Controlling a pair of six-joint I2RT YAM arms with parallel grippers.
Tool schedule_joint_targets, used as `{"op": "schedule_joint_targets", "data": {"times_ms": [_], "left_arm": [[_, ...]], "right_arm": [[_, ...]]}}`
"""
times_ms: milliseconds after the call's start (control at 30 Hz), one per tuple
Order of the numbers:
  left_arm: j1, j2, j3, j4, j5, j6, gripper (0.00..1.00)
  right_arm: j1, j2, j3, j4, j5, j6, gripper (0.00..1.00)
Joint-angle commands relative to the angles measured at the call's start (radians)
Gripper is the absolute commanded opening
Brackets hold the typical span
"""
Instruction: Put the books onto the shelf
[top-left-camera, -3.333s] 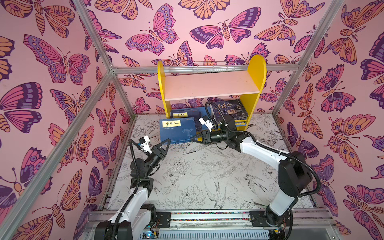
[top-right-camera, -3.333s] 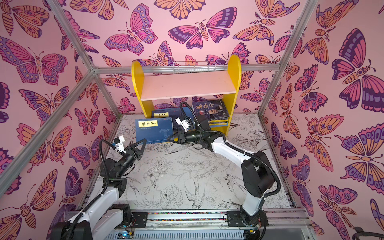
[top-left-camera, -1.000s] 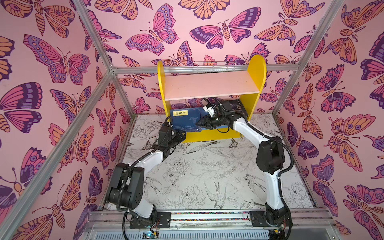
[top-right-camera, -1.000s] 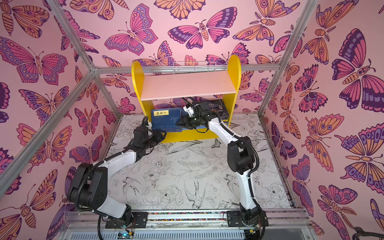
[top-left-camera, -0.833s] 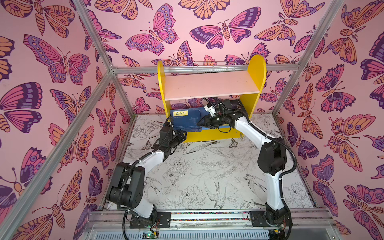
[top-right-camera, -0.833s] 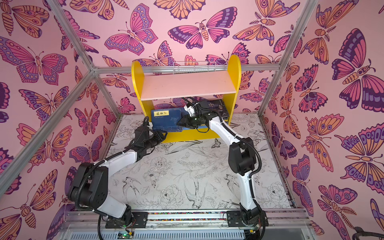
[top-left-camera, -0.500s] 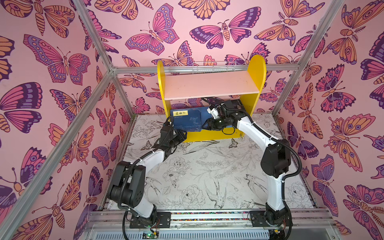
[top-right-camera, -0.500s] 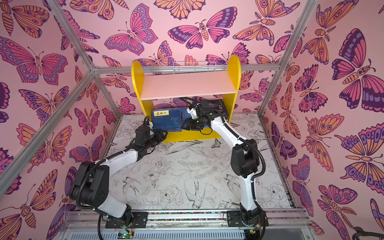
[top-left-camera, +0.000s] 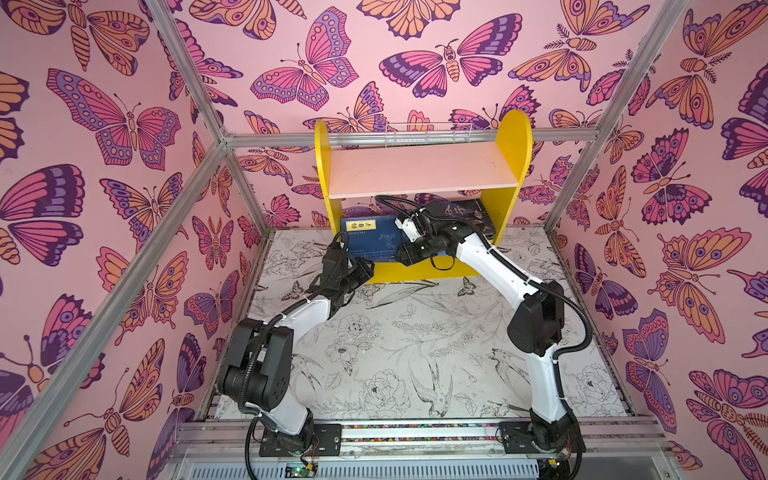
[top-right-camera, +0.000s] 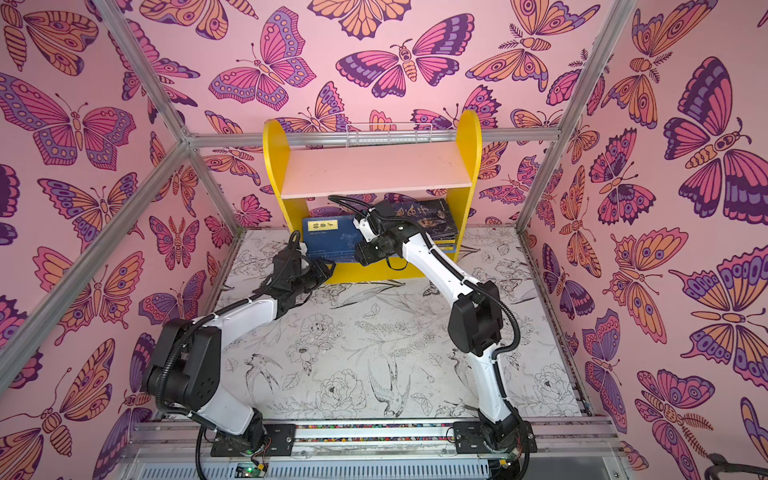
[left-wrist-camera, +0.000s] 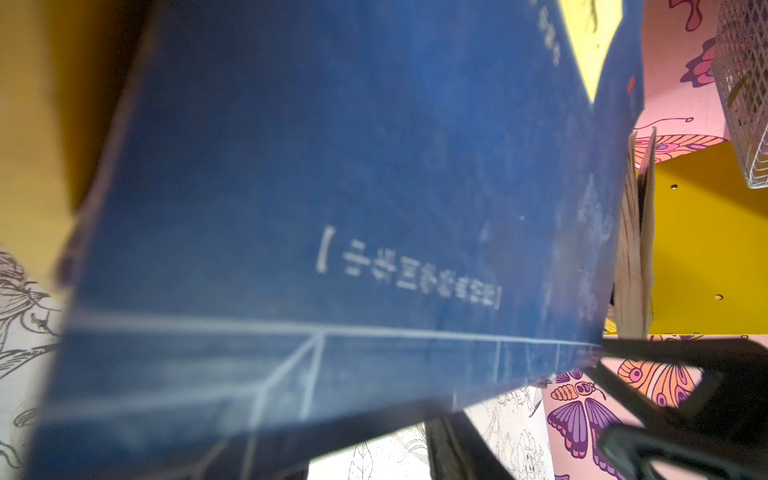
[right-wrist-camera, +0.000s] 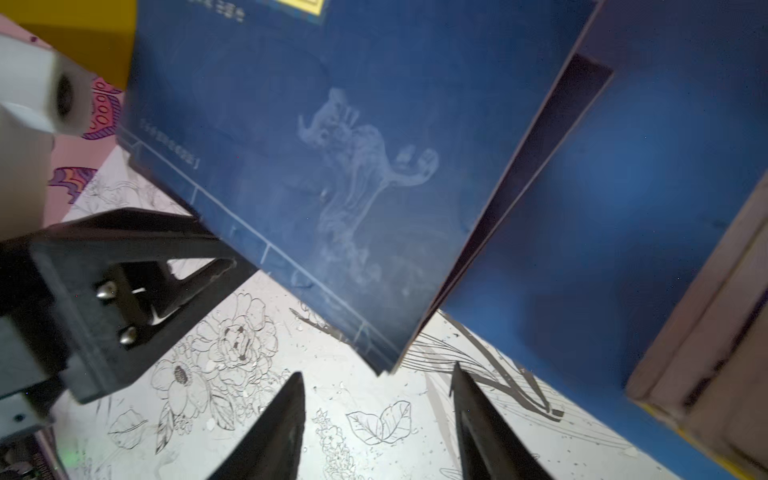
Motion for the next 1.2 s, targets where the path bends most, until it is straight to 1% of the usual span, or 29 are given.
{"op": "schedule_joint_targets", "data": {"times_ms": [0,200,367,667,1000,1167], "left_arm": [[0.003,0.017,0.022,0.009,-0.047,-0.018,0.44],[-0.020,-0.004,0.020,-0.009,-0.145,-0.008,0.44],[-0.032,-0.007,0.037,-0.029,-0.197,0.005,0.44],[-0.032,0.008,0.073,-0.082,-0.222,0.022,0.44],[-0.032,0.035,0.118,-0.124,-0.242,0.038,0.44],[-0.033,0.039,0.127,-0.127,-0.248,0.039,0.44]], "right_arm": [[0.005,0.051,0.048,-0.077,0.059,-0.075,0.56],[0.016,0.035,0.015,-0.074,0.091,-0.124,0.57],[0.018,0.032,0.000,-0.053,0.104,-0.132,0.57],[0.019,0.100,0.052,-0.013,0.116,-0.100,0.57],[0.019,0.102,0.053,0.085,0.140,-0.072,0.56],[0.019,0.102,0.050,0.110,0.141,-0.066,0.52]]}}
